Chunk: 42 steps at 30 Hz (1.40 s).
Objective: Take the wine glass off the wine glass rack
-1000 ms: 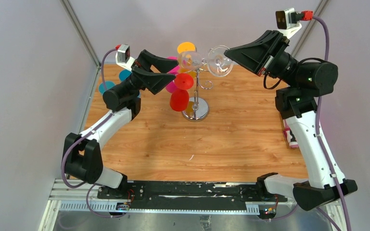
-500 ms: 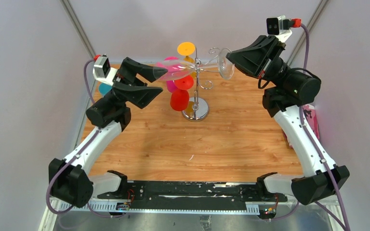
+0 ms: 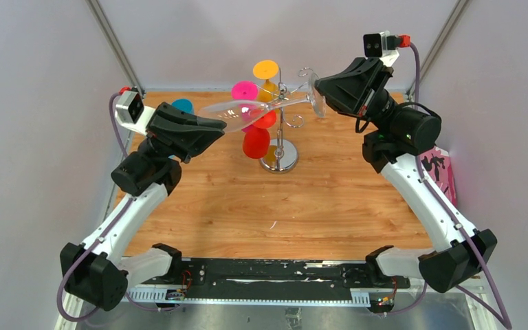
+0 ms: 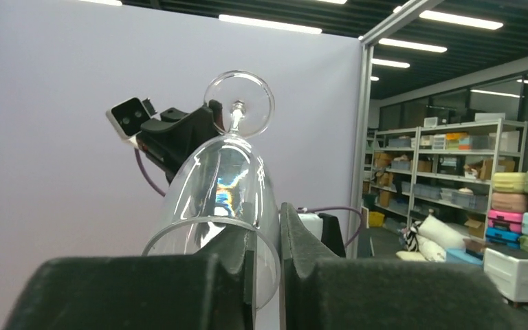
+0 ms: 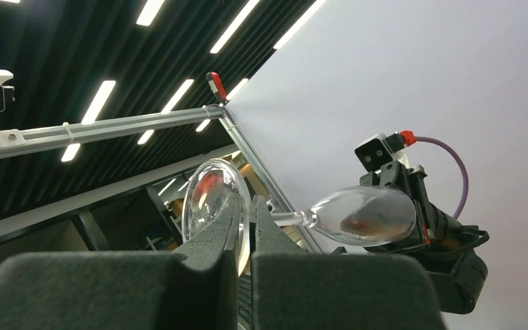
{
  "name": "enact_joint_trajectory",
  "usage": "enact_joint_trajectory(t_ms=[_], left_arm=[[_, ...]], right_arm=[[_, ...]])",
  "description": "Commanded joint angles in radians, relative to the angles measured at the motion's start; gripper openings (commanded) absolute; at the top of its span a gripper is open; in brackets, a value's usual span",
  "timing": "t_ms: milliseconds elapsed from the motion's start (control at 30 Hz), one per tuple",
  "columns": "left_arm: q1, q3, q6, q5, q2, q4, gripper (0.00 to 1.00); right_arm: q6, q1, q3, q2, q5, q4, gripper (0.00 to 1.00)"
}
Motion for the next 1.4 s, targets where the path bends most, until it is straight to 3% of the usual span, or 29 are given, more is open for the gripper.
enact_joint_trajectory(t_ms=[0,133,300,367,433,533,667,767,833,1067,1200,1367], left_arm=[[0.005,-0.011,0.07,-0.065,-0.007,-0.07,0.0],[0.006,-0.039,0.172,-0.118,-0.099,-0.271,0.0],[0.006,0.028,0.519,-0.332,-0.309,-0.953,0.0],[0.005,0.086,0.627,-0.448,-0.385,-1.177,0.0],[0.005,0.191,0.729,-0.567,-0.437,-1.415,0.0],[0.005,0.448,0.871,-0.8,-0.425,-1.899,0.0],[0.005,0.774,0.989,-1.14,-0.293,-2.377,0.0],[0.005,0.952,1.036,-1.319,-0.162,-2.66,0.0],[0.005,0.924,1.047,-1.344,-0.121,-2.735,0.0],[0.005,0.615,1.033,-0.955,-0.066,-2.638,0.0],[0.005,0.491,1.034,-0.907,-0.007,-2.525,0.0],[0.024,0.476,1.054,-0.878,0.181,-2.475,0.0]], right_arm=[[-0.089,0.049,-0.032,0.006,-0.141,-0.044,0.0],[-0.174,0.05,-0.029,-0.021,-0.158,-0.137,0.04],[-0.352,0.037,-0.03,-0.101,-0.155,-0.331,0.63],[-0.449,0.023,-0.03,-0.143,-0.137,-0.468,0.81],[-0.546,0.001,-0.03,-0.185,-0.116,-0.597,0.87],[-0.67,-0.043,-0.021,-0.244,-0.082,-0.763,0.9],[-0.878,-0.093,0.036,-0.306,0.0,-1.043,0.91],[-1.029,-0.105,0.111,-0.321,0.082,-1.242,0.91],[-1.088,-0.109,0.154,-0.318,0.14,-1.343,0.91],[-1.148,-0.12,0.193,-0.288,0.185,-1.45,0.91],[-1.144,-0.132,0.193,-0.256,0.162,-1.467,0.91],[-1.109,-0.185,0.178,-0.222,0.1,-1.472,0.9]])
